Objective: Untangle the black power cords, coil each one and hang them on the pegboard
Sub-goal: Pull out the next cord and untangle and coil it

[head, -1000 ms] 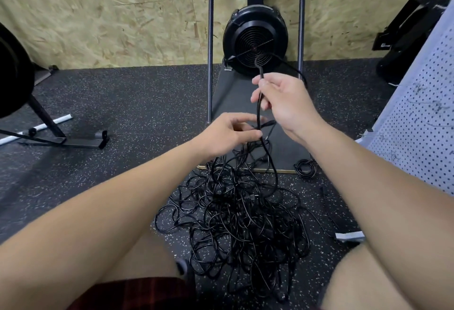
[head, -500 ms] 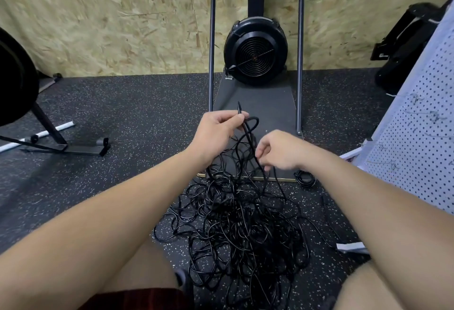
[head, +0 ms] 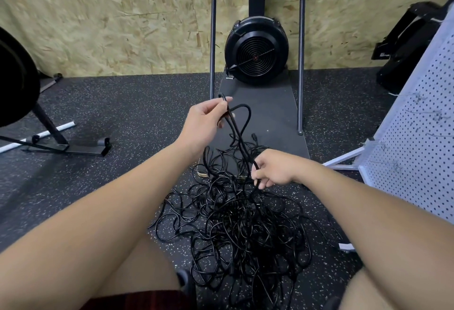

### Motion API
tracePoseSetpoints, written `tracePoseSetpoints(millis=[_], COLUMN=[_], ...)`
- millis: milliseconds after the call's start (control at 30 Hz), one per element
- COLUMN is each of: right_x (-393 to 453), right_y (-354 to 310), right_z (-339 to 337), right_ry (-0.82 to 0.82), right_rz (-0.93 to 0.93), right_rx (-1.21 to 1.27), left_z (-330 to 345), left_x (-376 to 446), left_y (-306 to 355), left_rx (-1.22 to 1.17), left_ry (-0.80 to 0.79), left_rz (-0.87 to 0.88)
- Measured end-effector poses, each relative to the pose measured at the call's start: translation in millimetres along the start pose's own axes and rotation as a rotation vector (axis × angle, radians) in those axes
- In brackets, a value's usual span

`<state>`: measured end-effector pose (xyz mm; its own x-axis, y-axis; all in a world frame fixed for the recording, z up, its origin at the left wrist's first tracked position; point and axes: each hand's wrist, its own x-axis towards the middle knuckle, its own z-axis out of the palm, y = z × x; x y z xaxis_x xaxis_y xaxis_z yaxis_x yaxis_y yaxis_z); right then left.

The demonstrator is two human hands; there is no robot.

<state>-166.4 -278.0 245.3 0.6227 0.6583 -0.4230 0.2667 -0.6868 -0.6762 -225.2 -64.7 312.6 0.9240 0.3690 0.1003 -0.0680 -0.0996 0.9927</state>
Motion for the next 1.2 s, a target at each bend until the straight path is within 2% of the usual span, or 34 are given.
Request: tracePoseSetpoints(millis=[133, 233, 333, 467, 667, 767, 900, 1100, 1200], right_x=[-1.9, -8.7, -18.7, -23.5, -20.7, -18.0, -13.9, -15.3, -17.6], right_y=[-16.9, -34.1, -52.6, -65.6, -61.1, -53.1, -40.2, -34.4, -36.3], right_z=[-7.9, -23.8, -41.6, -52.5, -57.7, -63.9, -63.9, -57.1, -49.3], right_ry=[0.118, 0.348, 0.539, 0.585, 0.717, 0.708, 0.638, 0.465, 0.362], right_rz=[-0.022, -0.139, -0.276, -0.385, -0.405, -0.370, -0.275, -0.180, -0.133], right_rx=[0.093, 0.101, 0.336, 0.532, 0.654, 0.697, 0.696, 0.476, 0.273], left_z=[-7.6, -11.6, -13.8, -0.2, 4.3, 1.1, 0.9, 5.2, 9.5], left_x=[6.7, 8.8, 6.1, -5.9, -11.6, -12.4, -12.2, -7.5, -6.2], left_y=[-11.4, -18.0, -18.4, -18.5, -18.4, -19.8, -23.8, -22.1, -17.6], left_rx=[0.115, 0.242, 0.300, 0.400, 0.441, 0.443, 0.488, 0.445, 0.332], left_ry=[-0.124, -0.147, -0.277, -0.500, -0.621, -0.640, -0.556, -0.373, -0.270], left_rz=[-0.130, -0.145, -0.182, -0.145, -0.111, -0.078, -0.010, 0.048, 0.055])
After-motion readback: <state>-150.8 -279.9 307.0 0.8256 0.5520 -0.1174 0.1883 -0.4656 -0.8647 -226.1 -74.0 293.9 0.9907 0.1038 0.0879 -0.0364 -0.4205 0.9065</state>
